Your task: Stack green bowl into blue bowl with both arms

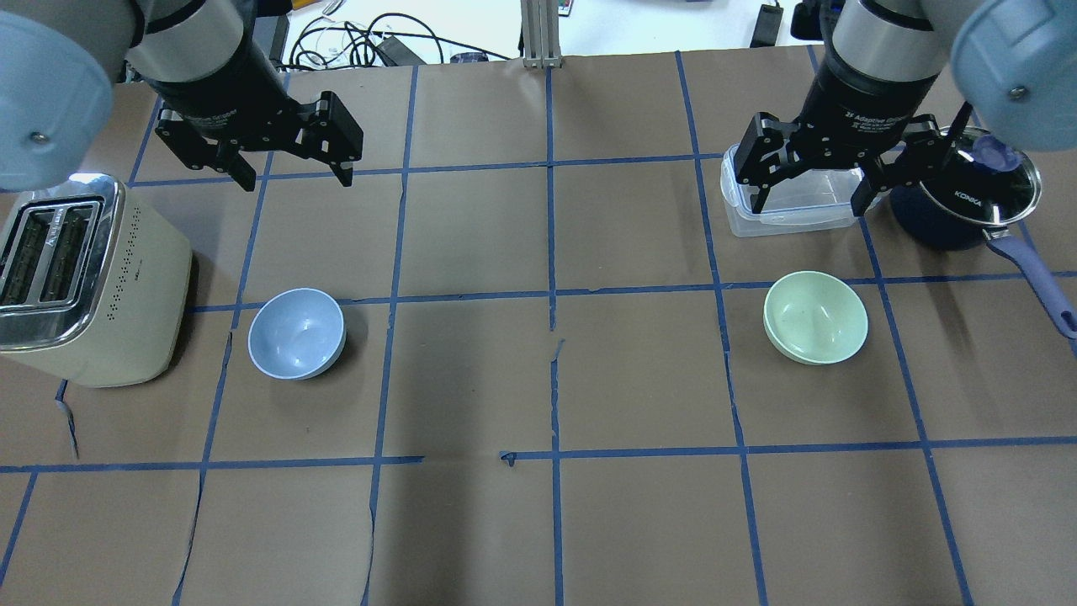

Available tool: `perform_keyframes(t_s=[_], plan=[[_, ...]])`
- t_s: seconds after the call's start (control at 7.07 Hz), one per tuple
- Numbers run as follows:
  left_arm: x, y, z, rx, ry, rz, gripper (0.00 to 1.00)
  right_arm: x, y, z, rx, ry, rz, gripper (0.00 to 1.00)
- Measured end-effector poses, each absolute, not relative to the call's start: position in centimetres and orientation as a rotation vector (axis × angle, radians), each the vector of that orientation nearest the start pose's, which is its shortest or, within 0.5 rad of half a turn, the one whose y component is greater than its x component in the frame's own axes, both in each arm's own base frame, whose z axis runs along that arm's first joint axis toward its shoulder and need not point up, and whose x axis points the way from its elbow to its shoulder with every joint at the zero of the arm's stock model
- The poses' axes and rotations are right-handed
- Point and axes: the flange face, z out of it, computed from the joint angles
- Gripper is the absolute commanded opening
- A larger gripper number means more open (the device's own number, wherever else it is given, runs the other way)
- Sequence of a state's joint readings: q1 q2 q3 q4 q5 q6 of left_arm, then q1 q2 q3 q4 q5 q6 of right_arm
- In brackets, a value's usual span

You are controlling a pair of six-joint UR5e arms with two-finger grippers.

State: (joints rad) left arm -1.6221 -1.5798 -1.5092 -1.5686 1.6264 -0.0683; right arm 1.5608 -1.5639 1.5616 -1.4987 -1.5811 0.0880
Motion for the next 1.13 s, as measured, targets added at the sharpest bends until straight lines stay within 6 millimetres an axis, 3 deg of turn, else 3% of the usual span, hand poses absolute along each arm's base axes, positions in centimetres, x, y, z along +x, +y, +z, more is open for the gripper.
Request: perform_keyframes(t_s=[1.13], plan=[[-14.43, -49.46, 51.31, 0.020, 3.084, -0.061, 1.00, 12.69, -48.93, 48.11, 0.155, 3.150, 0.111, 1.00]])
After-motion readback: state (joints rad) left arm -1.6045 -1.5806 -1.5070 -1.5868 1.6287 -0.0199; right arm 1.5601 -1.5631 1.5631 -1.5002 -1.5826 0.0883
